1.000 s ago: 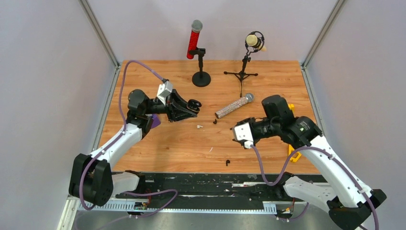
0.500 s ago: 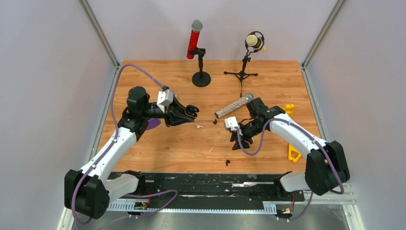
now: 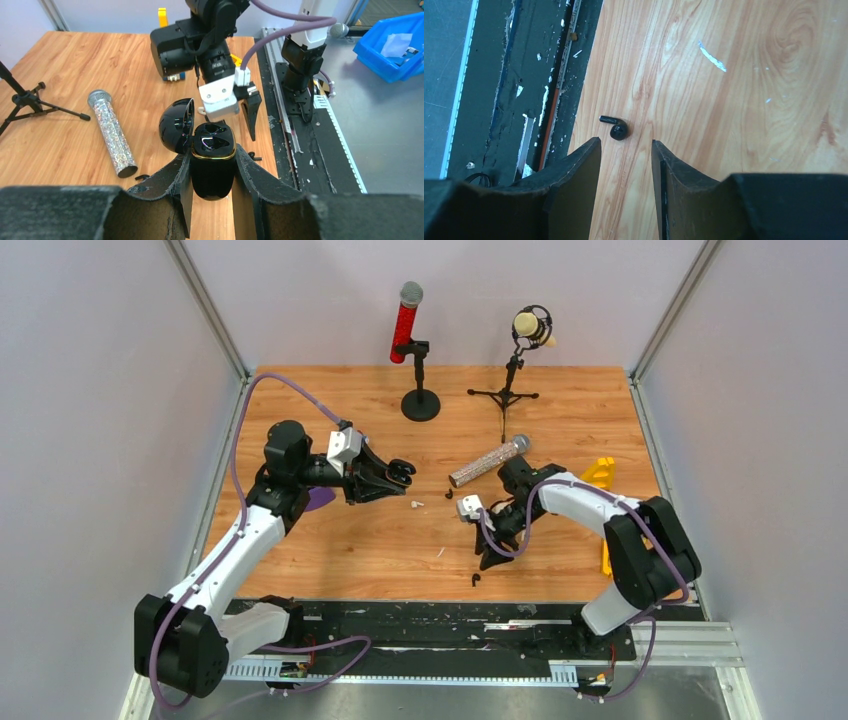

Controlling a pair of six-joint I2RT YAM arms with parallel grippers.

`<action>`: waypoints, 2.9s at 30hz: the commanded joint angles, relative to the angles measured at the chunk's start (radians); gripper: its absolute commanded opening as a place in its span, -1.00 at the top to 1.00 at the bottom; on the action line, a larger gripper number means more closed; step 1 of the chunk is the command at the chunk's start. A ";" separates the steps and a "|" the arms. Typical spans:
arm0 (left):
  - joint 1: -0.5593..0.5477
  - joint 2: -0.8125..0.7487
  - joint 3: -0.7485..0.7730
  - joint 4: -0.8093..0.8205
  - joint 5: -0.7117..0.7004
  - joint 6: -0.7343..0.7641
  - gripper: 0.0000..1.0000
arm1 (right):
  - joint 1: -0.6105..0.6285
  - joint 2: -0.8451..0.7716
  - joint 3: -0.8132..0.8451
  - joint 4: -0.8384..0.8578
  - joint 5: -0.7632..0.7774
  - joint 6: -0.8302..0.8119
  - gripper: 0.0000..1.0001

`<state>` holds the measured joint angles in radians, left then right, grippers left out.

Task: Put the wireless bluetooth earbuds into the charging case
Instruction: Pick up the left earbud from the center of the board.

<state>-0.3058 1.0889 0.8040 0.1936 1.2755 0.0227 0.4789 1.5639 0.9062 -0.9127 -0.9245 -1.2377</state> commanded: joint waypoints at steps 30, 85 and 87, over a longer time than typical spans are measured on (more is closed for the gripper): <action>0.002 -0.017 0.004 0.069 0.023 -0.045 0.35 | 0.142 0.083 -0.058 0.122 0.119 0.054 0.19; -0.035 0.110 0.077 0.258 -0.204 -0.345 0.33 | 0.158 -0.463 0.147 0.339 0.586 0.215 0.57; -0.046 0.131 0.129 0.193 -0.250 -0.321 0.33 | 0.157 -0.473 0.208 0.365 0.640 0.212 0.57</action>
<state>-0.3332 1.1938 0.8188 0.3931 1.1275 -0.2569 0.6399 1.1255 0.9939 -0.6449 -0.4427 -1.0542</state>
